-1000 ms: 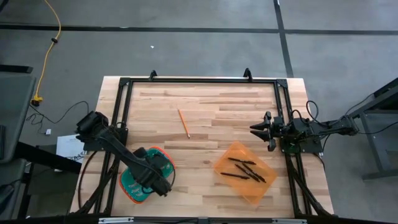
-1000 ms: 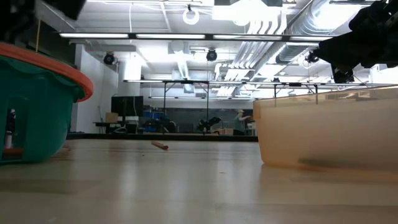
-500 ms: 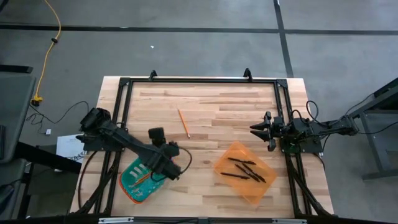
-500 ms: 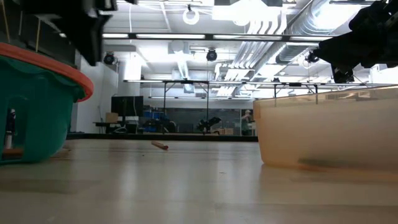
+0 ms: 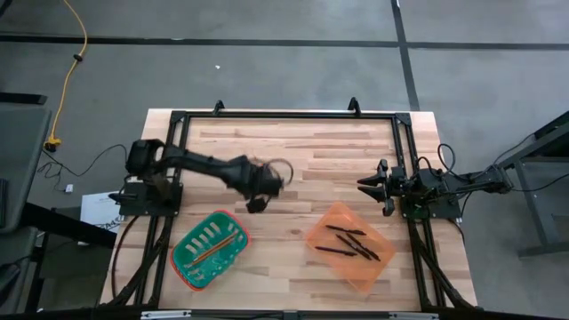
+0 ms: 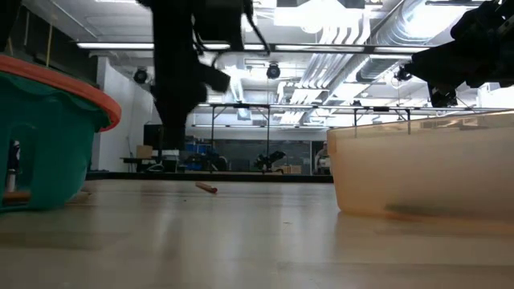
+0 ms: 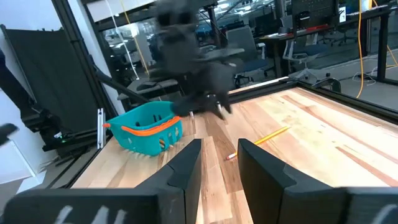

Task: Sort pens & pencils
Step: Put the yellow pencil into the blue bin

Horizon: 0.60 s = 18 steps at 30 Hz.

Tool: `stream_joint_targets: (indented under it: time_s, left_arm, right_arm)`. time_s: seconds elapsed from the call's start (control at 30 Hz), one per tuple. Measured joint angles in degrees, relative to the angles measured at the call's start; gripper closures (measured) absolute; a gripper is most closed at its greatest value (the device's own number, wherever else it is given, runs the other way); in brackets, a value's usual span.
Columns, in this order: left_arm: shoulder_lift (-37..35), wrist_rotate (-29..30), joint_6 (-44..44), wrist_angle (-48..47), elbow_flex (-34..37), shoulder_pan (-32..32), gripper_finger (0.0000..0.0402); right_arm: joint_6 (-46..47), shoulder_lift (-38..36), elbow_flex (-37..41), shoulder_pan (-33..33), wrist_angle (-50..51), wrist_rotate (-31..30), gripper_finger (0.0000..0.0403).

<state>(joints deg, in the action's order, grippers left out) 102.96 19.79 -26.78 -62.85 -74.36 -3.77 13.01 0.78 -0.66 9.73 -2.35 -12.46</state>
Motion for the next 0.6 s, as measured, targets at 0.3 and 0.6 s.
stream_joint_targets:
  time_s: [0.3, 0.6]
  left_arm:
    - [0.17, -17.99, -2.58, 16.49, 4.72, -14.09, 0.0336]
    - [0.48, -19.3, -15.36, 16.81, 4.84, -18.15, 0.0314]
  right_arm:
    - [0.0, 0.0, 0.01, -0.01, 0.0, 0.0, 0.0306]
    - [0.01, 0.0, -0.01, 0.01, 0.0, -0.01, 0.0306]
